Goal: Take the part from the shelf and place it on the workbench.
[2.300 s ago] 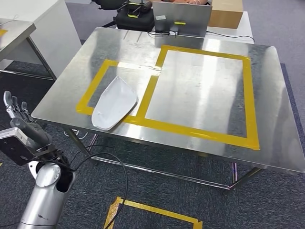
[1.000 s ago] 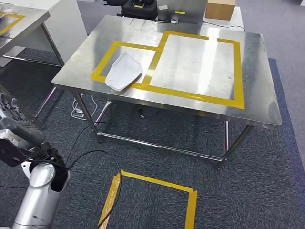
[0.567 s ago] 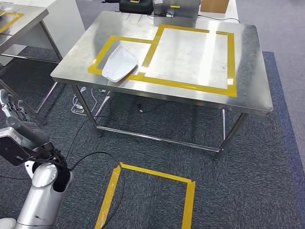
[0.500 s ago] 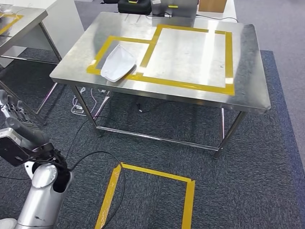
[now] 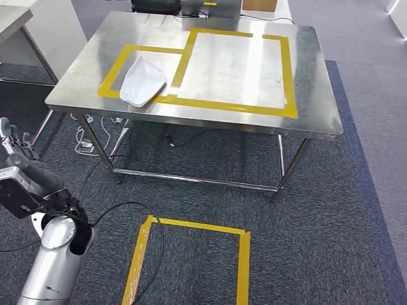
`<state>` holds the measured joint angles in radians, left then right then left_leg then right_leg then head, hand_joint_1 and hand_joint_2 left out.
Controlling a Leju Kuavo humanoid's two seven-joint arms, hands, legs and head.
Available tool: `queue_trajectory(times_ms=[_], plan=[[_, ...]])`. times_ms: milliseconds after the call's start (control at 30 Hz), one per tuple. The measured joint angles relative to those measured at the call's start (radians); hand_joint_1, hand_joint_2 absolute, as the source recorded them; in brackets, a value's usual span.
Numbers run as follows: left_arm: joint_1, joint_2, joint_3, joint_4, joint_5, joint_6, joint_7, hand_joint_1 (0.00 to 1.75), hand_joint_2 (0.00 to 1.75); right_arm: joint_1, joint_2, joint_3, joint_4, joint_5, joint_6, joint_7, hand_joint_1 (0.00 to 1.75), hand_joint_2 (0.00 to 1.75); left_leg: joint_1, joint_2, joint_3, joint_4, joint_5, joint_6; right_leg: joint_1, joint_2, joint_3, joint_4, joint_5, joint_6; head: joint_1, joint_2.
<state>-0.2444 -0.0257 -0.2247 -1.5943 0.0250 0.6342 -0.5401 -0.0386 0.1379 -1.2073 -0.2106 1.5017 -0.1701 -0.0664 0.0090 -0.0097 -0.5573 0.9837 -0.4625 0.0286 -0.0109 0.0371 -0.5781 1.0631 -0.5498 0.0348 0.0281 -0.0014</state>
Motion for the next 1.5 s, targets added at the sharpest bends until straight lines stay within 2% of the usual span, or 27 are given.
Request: queue_trajectory(times_ms=[67,100,133,167,200,267,333,400,467,533,600,667,733,800,833,900,967,1033,1100,1167,1200,1233,1300,1367,1400,1467,1500], plan=[[0.003,0.0,0.0,0.001,-0.003,0.004,0.002,0.0,0.0,-0.001,0.003,0.0,0.0,0.001,-0.013,0.012,0.0,0.0,-0.004,0.018,-0.002,0.0,0.001,0.004,0.0,-0.024,-0.07,0.14,-0.059,0.004,0.002,0.0],[0.005,0.0,0.0,0.002,-0.004,0.007,0.002,0.0,0.0,-0.001,0.005,0.0,0.0,0.004,-0.022,0.016,0.0,0.0,-0.006,0.027,-0.003,0.001,0.0,0.005,0.0,-0.028,-0.1,0.198,-0.075,0.006,0.002,0.0],[0.007,0.0,0.0,0.003,-0.005,0.01,0.002,0.0,0.0,-0.001,0.006,0.0,0.0,0.007,-0.03,0.018,0.0,0.0,-0.008,0.036,-0.003,0.002,0.0,0.006,0.0,-0.029,-0.113,0.22,-0.072,0.007,0.002,0.0],[0.008,0.0,0.0,0.003,-0.005,0.013,0.003,0.0,0.0,0.0,0.007,0.0,0.0,0.007,-0.036,0.02,0.0,0.0,-0.01,0.044,-0.003,0.003,-0.001,0.006,0.0,-0.031,-0.106,0.201,-0.05,0.006,0.002,0.0],[0.009,0.0,0.0,0.004,-0.006,0.015,0.004,0.0,0.0,0.0,0.007,0.0,0.0,0.006,-0.039,0.02,0.0,0.0,-0.011,0.052,-0.003,0.004,-0.002,0.006,0.0,-0.038,-0.079,0.142,-0.013,0.004,0.002,0.0],[0.009,0.0,0.0,0.004,-0.006,0.015,0.005,0.0,0.0,-0.001,0.008,0.0,0.0,0.004,-0.042,0.021,0.0,0.0,-0.016,0.065,-0.003,0.008,-0.005,0.003,0.005,-0.07,-0.01,-0.002,0.045,-0.003,0.002,0.0],[0.009,0.0,0.0,0.004,-0.007,0.016,0.005,0.0,0.0,-0.005,0.009,0.0,0.0,0.003,-0.043,0.021,0.0,0.0,-0.021,0.077,-0.006,0.013,-0.005,-0.004,0.011,-0.087,0.022,-0.069,0.06,-0.013,0.001,0.0],[0.009,-0.001,-0.001,0.004,-0.008,0.016,0.006,0.0,0.0,-0.005,0.011,0.0,0.0,0.003,-0.044,0.021,0.0,0.0,-0.022,0.09,-0.008,0.015,-0.005,-0.01,0.012,-0.071,0.021,-0.071,0.063,-0.024,0.0,0.0],[0.009,0.0,-0.001,0.004,-0.012,0.016,0.009,0.0,0.0,-0.005,0.012,0.0,0.0,0.003,-0.049,0.021,0.0,0.0,-0.018,0.076,-0.015,0.036,-0.024,-0.021,0.009,-0.055,0.02,-0.074,0.07,-0.034,-0.001,0.0],[0.01,0.001,-0.002,0.004,-0.018,0.018,0.015,0.0,0.0,-0.006,0.014,0.0,0.0,0.003,-0.059,0.025,0.0,0.0,-0.012,0.039,-0.054,0.131,-0.082,-0.032,0.006,-0.039,0.02,-0.076,0.076,-0.043,-0.004,0.0],[0.014,0.002,-0.002,0.006,-0.023,0.02,0.02,0.0,0.0,-0.007,0.016,0.0,0.0,0.004,-0.069,0.032,0.0,0.0,-0.009,0.021,-0.112,0.264,-0.14,-0.038,0.006,-0.021,0.016,-0.075,0.078,-0.047,-0.005,0.0],[0.018,0.002,-0.002,0.007,-0.026,0.023,0.023,0.0,0.0,-0.007,0.017,0.0,0.0,0.004,-0.076,0.039,0.0,0.0,-0.007,0.019,-0.136,0.32,-0.149,-0.039,0.006,-0.004,0.015,-0.075,0.08,-0.048,-0.005,0.0],[0.018,0.002,-0.002,0.008,-0.03,0.025,0.027,0.0,0.0,-0.006,0.018,0.0,0.0,0.003,-0.081,0.043,0.0,0.0,-0.005,0.013,-0.104,0.254,-0.098,-0.036,0.006,0.015,0.015,-0.073,0.081,-0.047,-0.005,0.0],[0.017,0.003,-0.002,0.008,-0.035,0.028,0.029,0.0,0.0,-0.007,0.019,0.0,0.0,0.003,-0.087,0.045,0.0,0.0,-0.001,-0.022,-0.038,0.119,-0.033,-0.031,0.007,0.036,0.014,-0.07,0.081,-0.043,-0.005,0.0],[0.016,0.004,-0.002,0.008,-0.038,0.029,0.029,0.0,0.0,-0.008,0.02,0.0,0.0,0.003,-0.091,0.045,0.0,0.0,0.0,-0.04,-0.014,0.066,-0.018,-0.028,0.007,0.046,0.009,-0.067,0.082,-0.039,-0.005,0.0],[0.015,0.005,-0.002,0.008,-0.041,0.03,0.031,0.0,0.0,-0.009,0.021,0.0,-0.001,0.003,-0.094,0.045,0.0,0.0,0.0,-0.053,0.0,0.028,-0.018,-0.024,0.005,0.064,-0.002,-0.065,0.087,-0.026,-0.004,0.0],[0.013,0.004,-0.003,0.008,-0.044,0.03,0.032,0.0,0.0,-0.006,0.023,0.0,-0.001,0.002,-0.095,0.046,0.0,0.0,-0.001,-0.034,-0.001,0.019,-0.014,-0.015,0.002,0.073,-0.015,-0.063,0.09,-0.014,-0.004,0.0],[0.01,0.002,-0.005,0.007,-0.046,0.029,0.032,0.0,0.0,-0.004,0.024,-0.001,-0.001,0.0,-0.096,0.047,0.0,0.0,0.002,-0.013,0.0,0.008,-0.006,-0.001,0.003,0.038,-0.041,-0.021,0.06,-0.006,0.0,0.0],[0.01,0.002,-0.006,0.004,-0.049,0.028,0.033,0.0,0.0,-0.007,0.024,-0.002,-0.002,-0.005,-0.098,0.048,0.0,0.0,0.0,0.01,-0.001,0.004,-0.003,0.006,0.002,-0.012,-0.095,0.097,-0.005,0.0,0.005,0.0],[0.012,0.003,-0.006,0.003,-0.051,0.03,0.033,0.0,0.0,-0.009,0.025,-0.003,-0.002,-0.01,-0.1,0.047,0.0,0.0,-0.002,0.036,-0.003,0.005,-0.004,0.007,0.0,-0.028,-0.142,0.205,-0.047,0.007,0.006,0.0],[0.012,0.003,-0.006,0.003,-0.052,0.03,0.033,0.0,0.0,-0.009,0.025,-0.004,-0.002,-0.012,-0.101,0.047,0.0,0.0,-0.003,0.048,-0.003,0.005,-0.004,0.007,0.0,-0.032,-0.143,0.214,-0.042,0.009,0.006,0.0],[0.012,0.003,-0.006,0.001,-0.055,0.031,0.032,0.0,0.0,-0.009,0.025,-0.004,-0.002,-0.015,-0.103,0.045,0.0,0.0,-0.003,0.059,-0.003,0.005,-0.004,0.006,0.0,-0.036,-0.123,0.181,-0.019,0.01,0.006,0.0],[0.011,0.003,-0.006,-0.006,-0.065,0.033,0.028,0.0,0.0,-0.011,0.025,-0.005,-0.002,-0.021,-0.107,0.041,0.0,0.0,-0.005,0.077,-0.001,0.007,-0.007,0.002,0.003,-0.065,-0.046,0.042,0.04,0.007,0.006,0.0],[0.01,0.003,-0.006,-0.017,-0.079,0.036,0.02,0.0,0.0,-0.016,0.026,-0.007,-0.002,-0.029,-0.108,0.036,0.0,0.0,-0.011,0.092,-0.002,0.012,-0.01,-0.006,0.008,-0.093,0.009,-0.057,0.067,-0.003,0.006,0.0],[0.009,0.002,-0.006,-0.021,-0.084,0.037,0.016,0.0,0.0,-0.018,0.026,-0.009,-0.002,-0.032,-0.108,0.034,0.0,0.0,-0.014,0.1,-0.002,0.014,-0.011,-0.01,0.011,-0.097,0.015,-0.07,0.066,-0.007,0.006,0.0],[0.008,0.001,-0.008,-0.029,-0.09,0.038,0.014,0.0,0.0,-0.019,0.027,-0.015,-0.002,-0.038,-0.108,0.031,0.0,0.0,-0.014,0.112,-0.001,0.016,-0.014,-0.019,0.01,-0.078,0.014,-0.071,0.069,-0.019,0.007,0.0],[0.007,0.001,-0.009,-0.032,-0.092,0.038,0.014,0.0,0.0,-0.019,0.027,-0.017,-0.002,-0.04,-0.108,0.031,0.0,0.0,-0.011,0.103,-0.002,0.024,-0.023,-0.024,0.009,-0.069,0.014,-0.072,0.072,-0.025,0.007,0.0]])
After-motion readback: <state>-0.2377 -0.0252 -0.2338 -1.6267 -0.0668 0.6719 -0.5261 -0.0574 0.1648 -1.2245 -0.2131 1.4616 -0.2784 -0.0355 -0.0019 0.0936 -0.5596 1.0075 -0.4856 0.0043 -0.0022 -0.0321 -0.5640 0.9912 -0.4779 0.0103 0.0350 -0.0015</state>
